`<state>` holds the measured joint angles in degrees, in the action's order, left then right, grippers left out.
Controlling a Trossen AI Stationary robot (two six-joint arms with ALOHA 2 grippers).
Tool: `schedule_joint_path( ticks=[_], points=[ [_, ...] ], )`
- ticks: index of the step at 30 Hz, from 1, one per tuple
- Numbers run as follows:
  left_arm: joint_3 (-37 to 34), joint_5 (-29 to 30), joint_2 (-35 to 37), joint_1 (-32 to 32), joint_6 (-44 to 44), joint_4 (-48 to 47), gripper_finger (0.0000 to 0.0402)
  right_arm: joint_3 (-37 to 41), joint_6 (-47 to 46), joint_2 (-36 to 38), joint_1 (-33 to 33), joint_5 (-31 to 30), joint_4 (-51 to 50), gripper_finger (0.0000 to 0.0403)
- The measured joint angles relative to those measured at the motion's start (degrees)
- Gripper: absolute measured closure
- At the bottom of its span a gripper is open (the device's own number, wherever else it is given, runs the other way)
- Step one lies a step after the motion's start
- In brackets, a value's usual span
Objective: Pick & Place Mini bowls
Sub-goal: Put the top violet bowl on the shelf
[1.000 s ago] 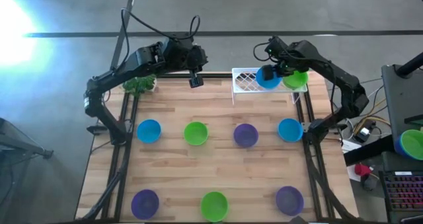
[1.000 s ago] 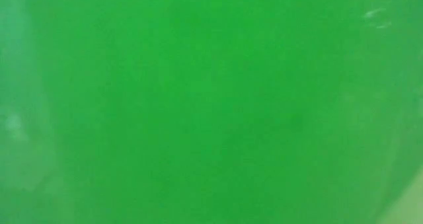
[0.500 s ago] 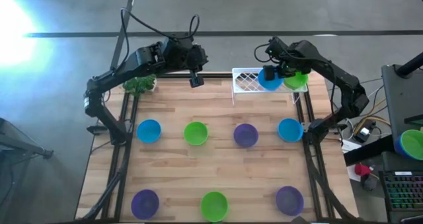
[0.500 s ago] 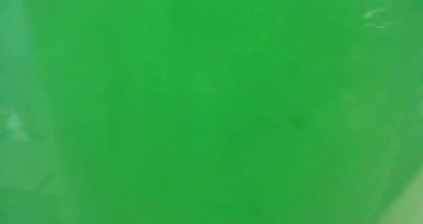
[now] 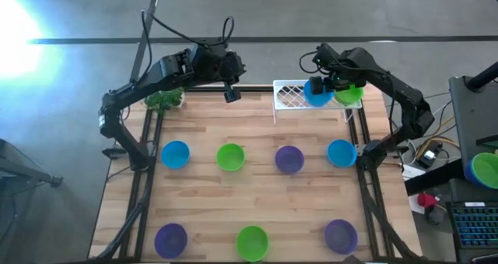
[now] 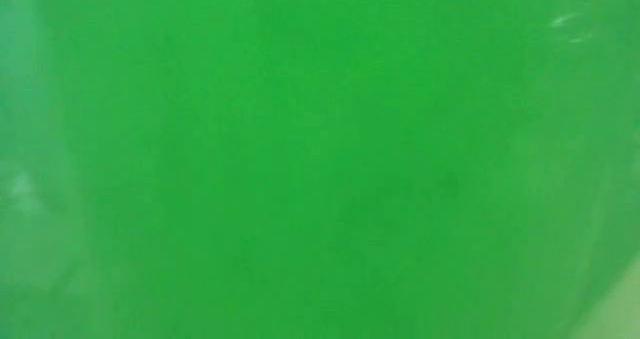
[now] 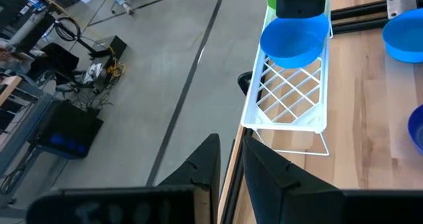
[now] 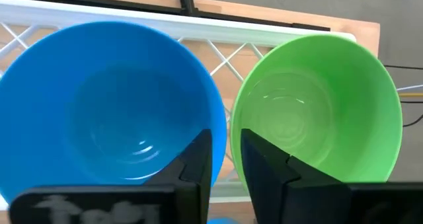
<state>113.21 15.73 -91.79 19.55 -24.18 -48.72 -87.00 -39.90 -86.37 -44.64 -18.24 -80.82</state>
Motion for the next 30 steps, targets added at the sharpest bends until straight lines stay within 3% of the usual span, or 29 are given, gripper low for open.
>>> schedule_joint_path(
  ticks=[12, 30],
  points=[
    [0.00, 0.01, 0.00, 0.00, 0.21, 0.51, 0.0339, -3.15, 0.00, 0.30, -0.01, 1.44, 0.04, 0.0289],
    [0.02, 1.97, 0.11, 0.02, 6.22, -14.30, 0.0339, -5.49, 0.87, 14.24, 0.13, 1.69, 3.25, 0.0321]
  ],
)
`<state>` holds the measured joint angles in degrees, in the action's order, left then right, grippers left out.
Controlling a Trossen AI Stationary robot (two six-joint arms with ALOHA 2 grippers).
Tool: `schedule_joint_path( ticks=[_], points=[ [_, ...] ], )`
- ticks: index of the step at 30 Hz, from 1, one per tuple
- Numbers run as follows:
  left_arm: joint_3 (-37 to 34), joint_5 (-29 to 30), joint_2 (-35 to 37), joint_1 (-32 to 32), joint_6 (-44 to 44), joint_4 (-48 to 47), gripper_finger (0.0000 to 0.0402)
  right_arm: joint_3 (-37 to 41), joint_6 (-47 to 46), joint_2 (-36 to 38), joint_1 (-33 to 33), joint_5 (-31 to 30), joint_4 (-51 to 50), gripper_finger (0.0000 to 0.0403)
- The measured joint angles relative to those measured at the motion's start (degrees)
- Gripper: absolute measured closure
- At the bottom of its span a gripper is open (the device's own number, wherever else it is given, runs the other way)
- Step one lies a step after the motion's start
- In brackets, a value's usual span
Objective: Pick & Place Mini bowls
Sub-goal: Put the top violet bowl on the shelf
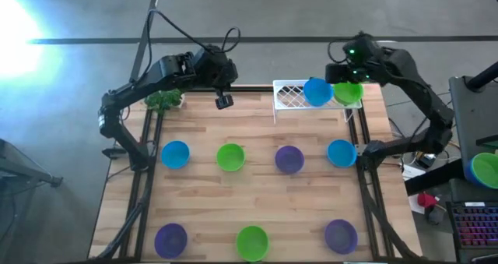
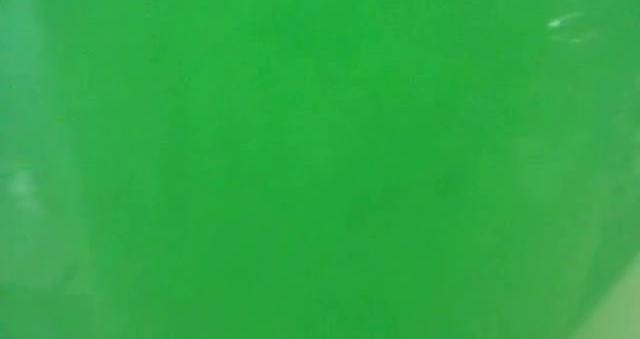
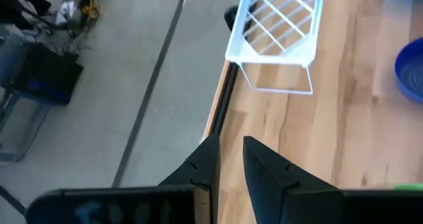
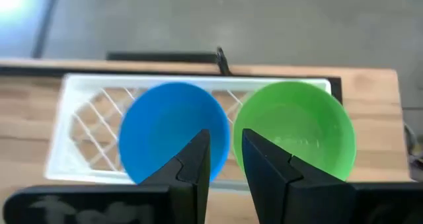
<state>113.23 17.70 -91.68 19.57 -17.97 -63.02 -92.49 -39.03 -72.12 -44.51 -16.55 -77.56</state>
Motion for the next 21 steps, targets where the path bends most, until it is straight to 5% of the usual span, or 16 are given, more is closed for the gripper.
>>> schedule_joint_path(
  ticks=[10, 21],
  points=[
    [0.00, -0.03, 0.61, -0.02, 2.50, -3.74, 0.0339, -0.01, 6.54, 4.68, 0.02, 1.41, 2.46, 0.0334],
    [-0.02, -1.62, 3.40, -3.36, 9.76, -7.13, 0.0339, 0.67, 26.86, 6.14, 4.21, 21.64, 1.42, 0.0334]
  ],
)
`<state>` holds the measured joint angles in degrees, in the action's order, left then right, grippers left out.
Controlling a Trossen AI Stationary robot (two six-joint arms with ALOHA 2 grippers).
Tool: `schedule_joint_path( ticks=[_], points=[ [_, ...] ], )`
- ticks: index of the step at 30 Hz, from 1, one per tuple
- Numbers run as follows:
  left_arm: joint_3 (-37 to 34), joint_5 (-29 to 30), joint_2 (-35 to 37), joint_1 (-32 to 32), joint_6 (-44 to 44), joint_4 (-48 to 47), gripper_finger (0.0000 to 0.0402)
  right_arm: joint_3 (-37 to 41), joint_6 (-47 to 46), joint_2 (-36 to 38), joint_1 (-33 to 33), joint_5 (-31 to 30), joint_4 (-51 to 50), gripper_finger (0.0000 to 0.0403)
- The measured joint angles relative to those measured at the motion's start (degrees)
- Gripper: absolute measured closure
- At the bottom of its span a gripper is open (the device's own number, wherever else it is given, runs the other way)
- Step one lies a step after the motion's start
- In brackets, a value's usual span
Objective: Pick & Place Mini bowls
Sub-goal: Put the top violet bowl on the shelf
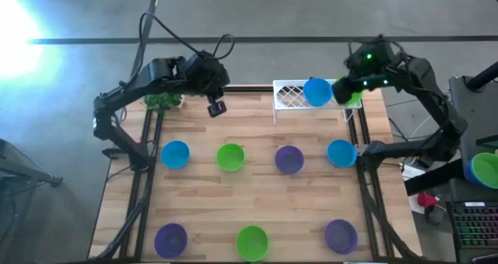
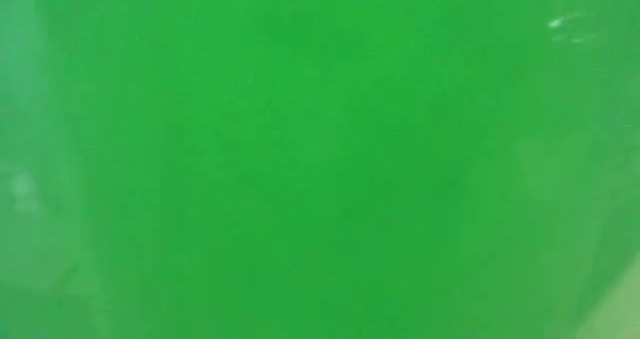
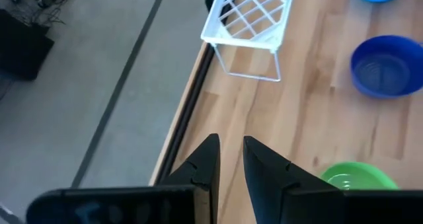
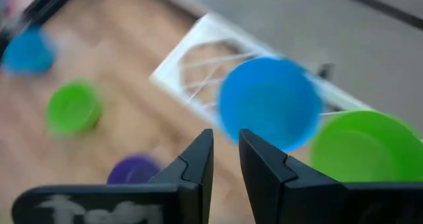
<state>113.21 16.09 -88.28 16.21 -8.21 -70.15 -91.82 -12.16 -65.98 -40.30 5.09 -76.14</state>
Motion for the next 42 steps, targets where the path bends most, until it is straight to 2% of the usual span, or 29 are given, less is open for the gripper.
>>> schedule_joint_path(
  ticks=[3, 16, 20, 24, 30, 36, 42],
  points=[
    [0.00, 0.02, 0.82, -1.73, 0.86, 0.01, 0.0339, 0.56, 3.67, -0.30, 4.60, 2.93, -2.05, 0.0333],
    [-0.04, 2.30, 3.31, -8.35, -0.32, 0.00, 0.0339, 8.36, 12.19, -0.28, 31.94, 3.00, -1.33, 0.0333],
    [-0.09, 2.30, 4.85, -9.74, -2.34, -0.41, 0.0339, 10.92, 14.72, -1.28, 37.51, 2.59, 1.01, 0.0333],
    [-0.09, 2.28, 6.49, -10.90, -3.71, -0.57, 0.0339, 12.12, 12.86, -3.49, 38.21, 2.22, 5.11, 0.0333],
    [-0.09, 2.26, 9.15, -12.09, -5.67, -0.63, 0.0339, 12.25, 9.81, -8.55, 38.19, -0.64, 5.66, 0.0330],
    [-0.09, 2.25, 10.52, -12.26, -5.92, -0.78, 0.0339, 12.24, 13.01, -13.96, 38.19, -0.83, 6.12, 0.0301],
    [-0.09, 2.24, 10.88, -12.29, -5.97, -0.74, 0.0339, 12.25, 14.78, -20.49, 38.15, -4.05, 6.54, 0.0274]
  ],
)
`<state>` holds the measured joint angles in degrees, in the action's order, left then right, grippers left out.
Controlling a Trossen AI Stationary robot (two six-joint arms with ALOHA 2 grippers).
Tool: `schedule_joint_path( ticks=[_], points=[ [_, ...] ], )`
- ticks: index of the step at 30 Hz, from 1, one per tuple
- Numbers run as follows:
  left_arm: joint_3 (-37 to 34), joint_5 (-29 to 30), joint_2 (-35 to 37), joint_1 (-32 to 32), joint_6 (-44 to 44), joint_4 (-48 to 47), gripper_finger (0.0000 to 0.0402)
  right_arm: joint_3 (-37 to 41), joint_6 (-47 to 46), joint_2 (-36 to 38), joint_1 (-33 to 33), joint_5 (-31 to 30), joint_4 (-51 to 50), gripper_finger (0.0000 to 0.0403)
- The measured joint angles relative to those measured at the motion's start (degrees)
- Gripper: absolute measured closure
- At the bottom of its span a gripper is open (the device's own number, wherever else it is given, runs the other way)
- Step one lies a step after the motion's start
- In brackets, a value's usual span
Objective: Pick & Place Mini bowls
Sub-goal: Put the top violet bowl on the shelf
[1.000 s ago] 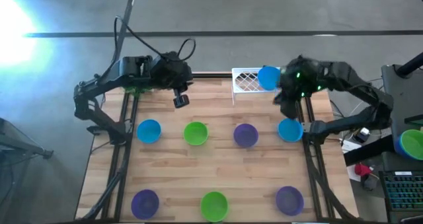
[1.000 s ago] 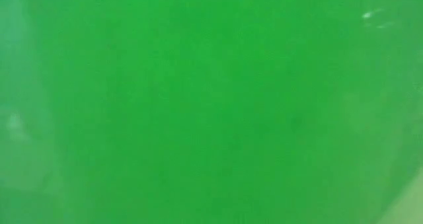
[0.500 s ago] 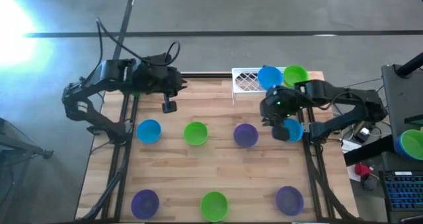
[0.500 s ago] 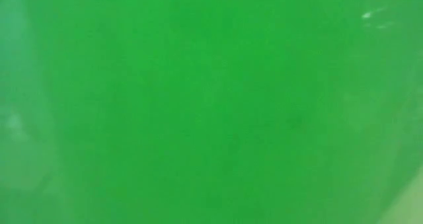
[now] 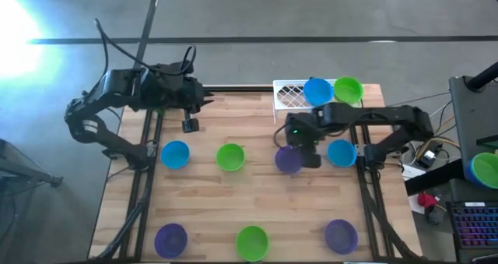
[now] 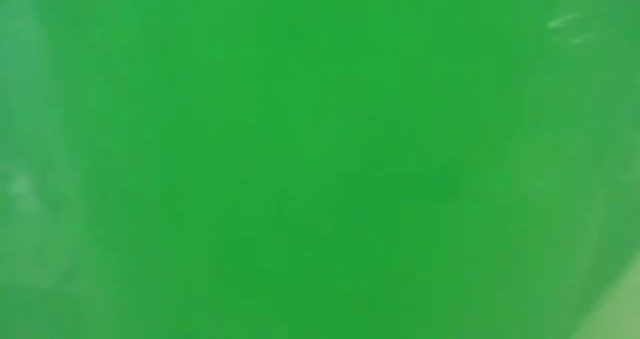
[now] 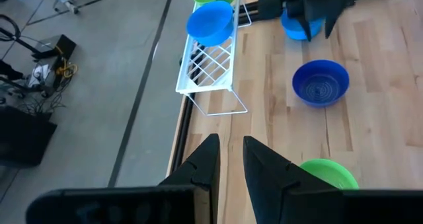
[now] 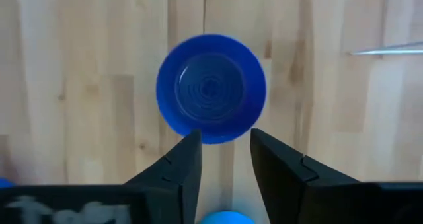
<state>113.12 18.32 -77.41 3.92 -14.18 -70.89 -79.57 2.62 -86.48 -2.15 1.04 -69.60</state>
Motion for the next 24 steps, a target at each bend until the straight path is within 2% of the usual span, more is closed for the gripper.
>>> schedule_joint_path(
  ticks=[11, 24],
  points=[
    [0.00, -0.02, 0.00, -0.04, -2.68, -0.03, 0.0339, 2.97, 4.04, -10.20, -3.54, -0.15, 5.34, 0.0282],
    [0.00, -0.03, 0.00, -0.04, -4.06, -2.02, 0.0339, 8.28, 5.98, -11.85, -8.48, 0.26, 13.67, 0.0303]
  ],
)
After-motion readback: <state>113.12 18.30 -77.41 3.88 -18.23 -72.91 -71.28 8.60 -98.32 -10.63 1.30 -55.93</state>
